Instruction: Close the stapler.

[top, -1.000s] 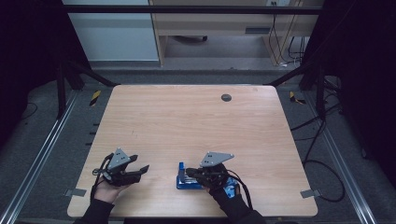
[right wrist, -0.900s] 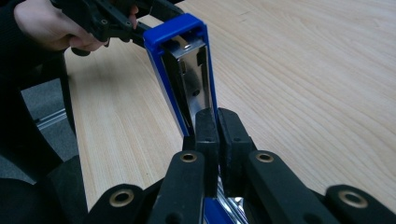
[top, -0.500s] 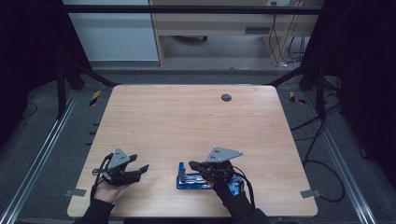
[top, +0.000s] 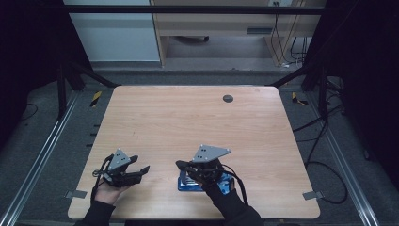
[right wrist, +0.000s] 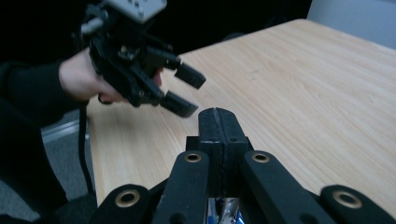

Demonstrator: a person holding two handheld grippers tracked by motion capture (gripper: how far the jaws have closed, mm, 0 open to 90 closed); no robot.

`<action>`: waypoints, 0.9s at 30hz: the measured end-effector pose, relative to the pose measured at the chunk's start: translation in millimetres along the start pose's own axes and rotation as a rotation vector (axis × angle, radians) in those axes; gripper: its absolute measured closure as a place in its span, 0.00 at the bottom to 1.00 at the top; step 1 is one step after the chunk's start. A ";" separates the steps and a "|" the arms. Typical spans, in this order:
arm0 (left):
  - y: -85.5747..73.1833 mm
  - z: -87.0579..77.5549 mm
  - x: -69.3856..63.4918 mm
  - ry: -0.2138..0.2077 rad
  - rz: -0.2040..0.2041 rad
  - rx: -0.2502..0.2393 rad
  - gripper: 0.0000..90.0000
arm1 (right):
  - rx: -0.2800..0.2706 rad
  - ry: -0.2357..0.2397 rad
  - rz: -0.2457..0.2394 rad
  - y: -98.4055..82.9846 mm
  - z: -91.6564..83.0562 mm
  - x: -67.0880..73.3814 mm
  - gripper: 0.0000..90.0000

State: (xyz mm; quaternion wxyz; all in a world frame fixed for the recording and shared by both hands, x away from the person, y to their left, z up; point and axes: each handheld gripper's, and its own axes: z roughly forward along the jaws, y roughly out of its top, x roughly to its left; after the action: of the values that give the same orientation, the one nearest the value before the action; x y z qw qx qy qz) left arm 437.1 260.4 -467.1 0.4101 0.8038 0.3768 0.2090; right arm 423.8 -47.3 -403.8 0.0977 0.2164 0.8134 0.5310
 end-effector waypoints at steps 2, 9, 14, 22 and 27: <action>-0.1 0.6 0.2 0.002 -0.001 0.003 0.40 | 0.006 0.002 -0.001 -1.1 1.3 0.4 1.00; -0.1 0.5 0.9 0.004 -0.005 0.000 0.40 | 0.029 -0.025 0.018 -10.4 -5.3 -6.9 1.00; 0.0 0.8 0.4 0.003 -0.003 0.002 0.40 | 0.044 -0.052 0.037 -20.7 -14.9 -14.5 1.00; -0.8 -0.7 0.3 0.003 -0.001 0.000 0.40 | 0.070 -0.085 0.062 -35.8 -27.5 -25.0 1.00; -1.2 -0.5 0.7 0.002 -0.001 0.001 0.40 | 0.084 -0.100 0.073 -43.0 -34.8 -29.4 1.00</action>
State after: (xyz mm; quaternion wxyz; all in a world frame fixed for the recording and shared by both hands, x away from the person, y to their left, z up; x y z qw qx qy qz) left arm 436.7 261.7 -467.7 0.4096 0.8035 0.3777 0.2095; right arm 425.7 -103.9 -430.4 0.1095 0.2763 0.8206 0.4882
